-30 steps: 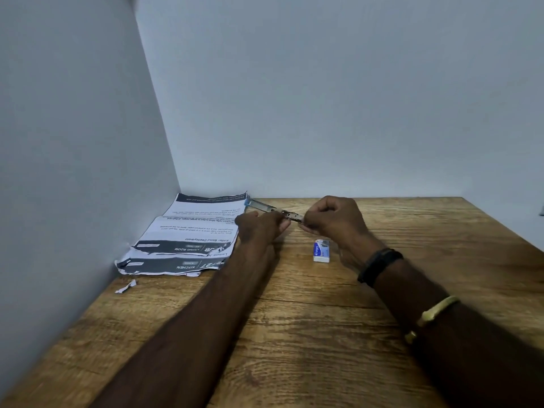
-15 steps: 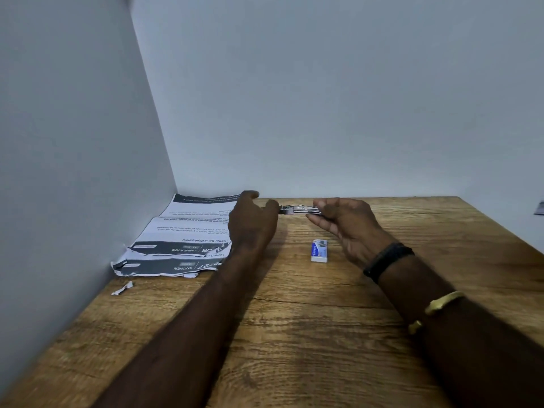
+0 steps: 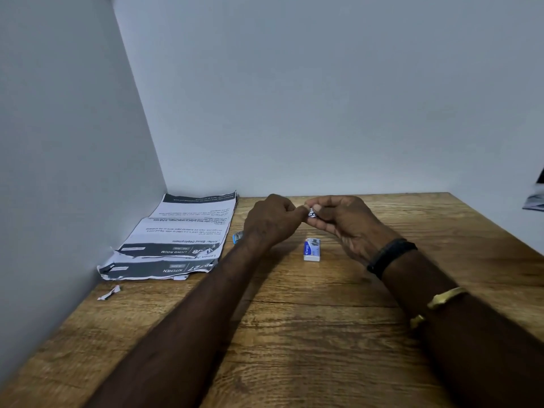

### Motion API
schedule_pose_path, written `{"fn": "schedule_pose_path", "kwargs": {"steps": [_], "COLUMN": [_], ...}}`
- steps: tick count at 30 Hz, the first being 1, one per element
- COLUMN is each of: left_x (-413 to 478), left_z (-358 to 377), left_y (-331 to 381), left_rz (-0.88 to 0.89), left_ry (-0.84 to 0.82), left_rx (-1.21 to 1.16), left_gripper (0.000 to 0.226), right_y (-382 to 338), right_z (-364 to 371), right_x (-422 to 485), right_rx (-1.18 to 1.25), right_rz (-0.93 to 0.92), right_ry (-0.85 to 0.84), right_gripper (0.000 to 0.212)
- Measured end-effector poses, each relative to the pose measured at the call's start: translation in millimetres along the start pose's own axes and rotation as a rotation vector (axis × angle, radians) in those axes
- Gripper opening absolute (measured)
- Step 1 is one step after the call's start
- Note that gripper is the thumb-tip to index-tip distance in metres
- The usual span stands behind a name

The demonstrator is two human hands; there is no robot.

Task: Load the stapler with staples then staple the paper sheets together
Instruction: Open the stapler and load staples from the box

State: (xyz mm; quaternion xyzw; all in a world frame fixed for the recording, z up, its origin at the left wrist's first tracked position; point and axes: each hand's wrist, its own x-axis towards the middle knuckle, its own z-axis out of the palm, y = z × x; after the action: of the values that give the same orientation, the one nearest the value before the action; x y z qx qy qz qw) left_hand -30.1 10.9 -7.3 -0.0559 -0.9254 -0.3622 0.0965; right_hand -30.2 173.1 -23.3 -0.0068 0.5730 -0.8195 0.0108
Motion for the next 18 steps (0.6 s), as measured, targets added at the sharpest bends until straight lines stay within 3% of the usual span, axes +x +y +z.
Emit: {"fn": "schedule_pose_path", "kwargs": {"steps": [12, 18], "left_x": [-11, -9], "left_z": [-7, -5], "left_y": [12, 10], "left_rz": [-0.042, -0.039], "left_ry": [-0.030, -0.035], "left_rx": [-0.037, -0.002], "left_gripper": [0.053, 0.035], "right_y": [2, 4], "right_z": [3, 4], "right_x": [-4, -2], "right_rx": [-0.174, -0.231], "right_rz": [-0.027, -0.017], "right_ry": [0.020, 0.047], "right_gripper": [0.011, 0.010]}}
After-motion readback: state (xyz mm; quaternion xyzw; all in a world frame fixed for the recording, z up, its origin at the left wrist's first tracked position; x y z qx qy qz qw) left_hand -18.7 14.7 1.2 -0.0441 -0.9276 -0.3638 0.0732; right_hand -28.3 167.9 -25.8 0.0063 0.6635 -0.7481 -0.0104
